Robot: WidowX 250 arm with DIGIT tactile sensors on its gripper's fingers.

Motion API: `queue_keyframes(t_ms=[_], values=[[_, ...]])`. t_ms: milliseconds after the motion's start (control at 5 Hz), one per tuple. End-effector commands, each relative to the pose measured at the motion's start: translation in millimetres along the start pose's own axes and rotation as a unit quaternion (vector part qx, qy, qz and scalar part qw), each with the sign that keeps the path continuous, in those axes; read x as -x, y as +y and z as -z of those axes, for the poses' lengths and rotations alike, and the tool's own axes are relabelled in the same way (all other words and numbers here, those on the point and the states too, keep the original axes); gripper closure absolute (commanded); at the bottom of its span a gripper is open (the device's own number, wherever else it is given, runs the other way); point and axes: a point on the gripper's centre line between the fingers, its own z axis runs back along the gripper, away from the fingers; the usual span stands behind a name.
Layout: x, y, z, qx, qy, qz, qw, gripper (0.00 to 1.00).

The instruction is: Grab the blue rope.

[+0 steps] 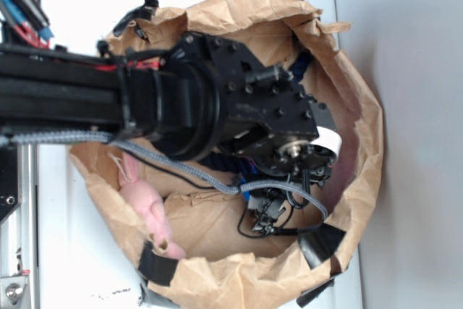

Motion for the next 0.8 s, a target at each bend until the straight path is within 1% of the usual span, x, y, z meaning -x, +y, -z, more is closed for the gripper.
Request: queue_keyframes(t_ms=[0, 400, 600], values=[[-17.7, 9.6, -10.5, -0.001, -0.022, 0.001, 1.000, 1.00], [-28.8, 23.0, -16.1, -0.003, -0.029, -0.006, 1.000, 1.00], [-34.4, 27.6, -49.7, 0.011, -0.038, -0.024, 0.999, 1.00]])
